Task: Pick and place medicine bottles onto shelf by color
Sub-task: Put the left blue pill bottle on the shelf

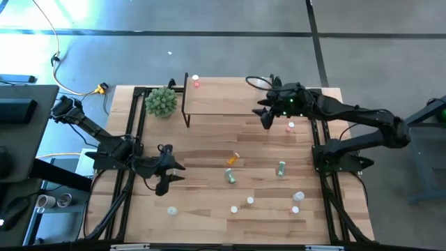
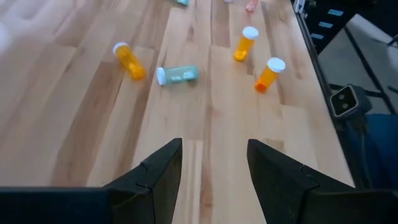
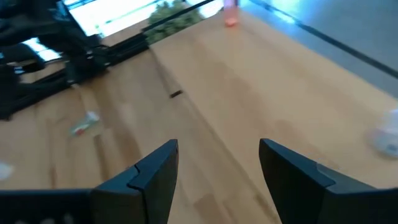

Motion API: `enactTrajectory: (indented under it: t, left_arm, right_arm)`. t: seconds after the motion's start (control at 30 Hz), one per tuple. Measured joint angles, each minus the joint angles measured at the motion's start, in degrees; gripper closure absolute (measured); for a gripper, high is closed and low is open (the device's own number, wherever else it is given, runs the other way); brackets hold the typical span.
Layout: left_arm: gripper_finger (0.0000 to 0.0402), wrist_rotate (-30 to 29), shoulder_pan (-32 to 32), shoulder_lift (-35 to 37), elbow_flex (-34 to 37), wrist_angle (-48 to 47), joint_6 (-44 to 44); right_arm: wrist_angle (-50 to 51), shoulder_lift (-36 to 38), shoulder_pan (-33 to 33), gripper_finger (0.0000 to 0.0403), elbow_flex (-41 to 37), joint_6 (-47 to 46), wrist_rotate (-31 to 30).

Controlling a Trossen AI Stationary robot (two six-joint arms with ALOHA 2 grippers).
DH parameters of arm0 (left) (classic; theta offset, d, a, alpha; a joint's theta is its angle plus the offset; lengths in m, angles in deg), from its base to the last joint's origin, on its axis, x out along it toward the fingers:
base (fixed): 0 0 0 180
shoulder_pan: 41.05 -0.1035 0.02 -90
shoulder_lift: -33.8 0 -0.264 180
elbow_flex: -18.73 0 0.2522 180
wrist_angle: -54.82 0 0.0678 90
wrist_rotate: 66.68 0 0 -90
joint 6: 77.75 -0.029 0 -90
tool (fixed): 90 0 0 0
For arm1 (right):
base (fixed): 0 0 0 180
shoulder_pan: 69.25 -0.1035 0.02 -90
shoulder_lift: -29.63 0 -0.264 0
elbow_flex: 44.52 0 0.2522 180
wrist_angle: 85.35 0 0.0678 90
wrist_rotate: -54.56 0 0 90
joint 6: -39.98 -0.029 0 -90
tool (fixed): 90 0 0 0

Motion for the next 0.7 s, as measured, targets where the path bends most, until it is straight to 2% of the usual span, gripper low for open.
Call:
enactTrajectory:
  t: [0.17,0.23,0.5,0.7]
  left_arm:
    - [0.0229,-1.27,-0.08,0.00,0.00,-0.15,-0.36]
    - [0.0229,-2.10,-0.35,0.00,0.00,-1.46,2.23]
    - [0.0229,-4.11,-3.49,0.02,0.00,-13.60,24.98]
    - [0.0229,-3.63,-4.17,0.02,0.00,-17.52,38.84]
  right_arm:
    - [0.01,0.00,-4.74,0.0187,0.00,-1.70,0.01]
    - [-0.01,0.00,-6.48,0.0187,0.00,-2.35,0.00]
    - [-0.01,0.00,-11.14,0.0187,0.00,-2.72,-1.32]
    - [0.66,-0.02,-11.95,0.0187,0.00,-2.78,-4.87]
